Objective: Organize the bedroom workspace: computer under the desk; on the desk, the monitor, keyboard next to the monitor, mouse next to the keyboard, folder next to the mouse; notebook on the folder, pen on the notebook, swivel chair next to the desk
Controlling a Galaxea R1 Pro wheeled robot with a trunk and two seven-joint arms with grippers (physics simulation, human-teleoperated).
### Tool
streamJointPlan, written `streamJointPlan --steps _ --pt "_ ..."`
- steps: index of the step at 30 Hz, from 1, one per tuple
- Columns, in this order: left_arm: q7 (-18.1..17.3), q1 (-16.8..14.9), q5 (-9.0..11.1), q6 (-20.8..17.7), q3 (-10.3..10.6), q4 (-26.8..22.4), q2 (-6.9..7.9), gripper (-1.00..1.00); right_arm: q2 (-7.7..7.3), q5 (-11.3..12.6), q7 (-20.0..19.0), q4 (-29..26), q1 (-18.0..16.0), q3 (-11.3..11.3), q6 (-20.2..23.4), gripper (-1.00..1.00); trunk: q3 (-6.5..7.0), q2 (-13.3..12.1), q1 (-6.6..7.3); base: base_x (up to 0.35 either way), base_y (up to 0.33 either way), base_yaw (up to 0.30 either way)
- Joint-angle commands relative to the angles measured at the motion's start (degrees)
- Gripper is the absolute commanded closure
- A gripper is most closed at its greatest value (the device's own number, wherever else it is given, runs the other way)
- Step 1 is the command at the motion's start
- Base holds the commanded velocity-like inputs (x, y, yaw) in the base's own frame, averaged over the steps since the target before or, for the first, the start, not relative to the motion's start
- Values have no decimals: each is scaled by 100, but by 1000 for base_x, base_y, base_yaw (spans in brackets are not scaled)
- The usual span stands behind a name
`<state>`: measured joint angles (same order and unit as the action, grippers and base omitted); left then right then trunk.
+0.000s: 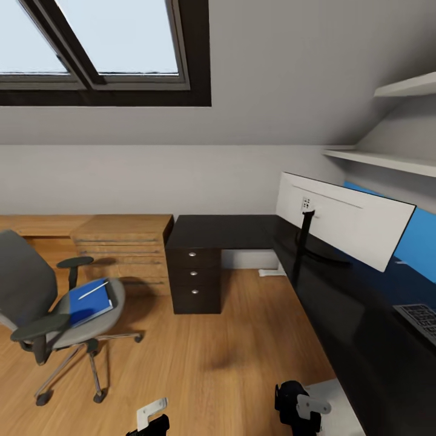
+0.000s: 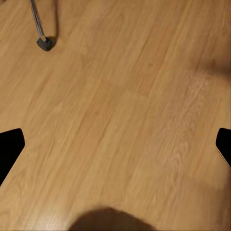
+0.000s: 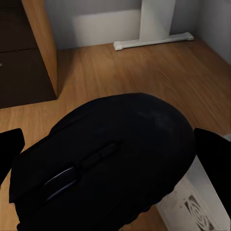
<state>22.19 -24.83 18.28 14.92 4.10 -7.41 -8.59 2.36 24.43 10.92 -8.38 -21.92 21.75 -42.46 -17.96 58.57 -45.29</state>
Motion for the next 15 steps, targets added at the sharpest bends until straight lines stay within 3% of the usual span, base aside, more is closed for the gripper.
streamJointPlan --steps 1,15 --pt "22 -4 47 20 45 3 1 -100 0 36 16 3 -5 48 -17 100 -7 4 -4 320 57 4" --pt "22 -4 53 20 39 3 6 -100 -10 28 8 9 -5 44 -17 100 -7 4 -4 319 104 1"
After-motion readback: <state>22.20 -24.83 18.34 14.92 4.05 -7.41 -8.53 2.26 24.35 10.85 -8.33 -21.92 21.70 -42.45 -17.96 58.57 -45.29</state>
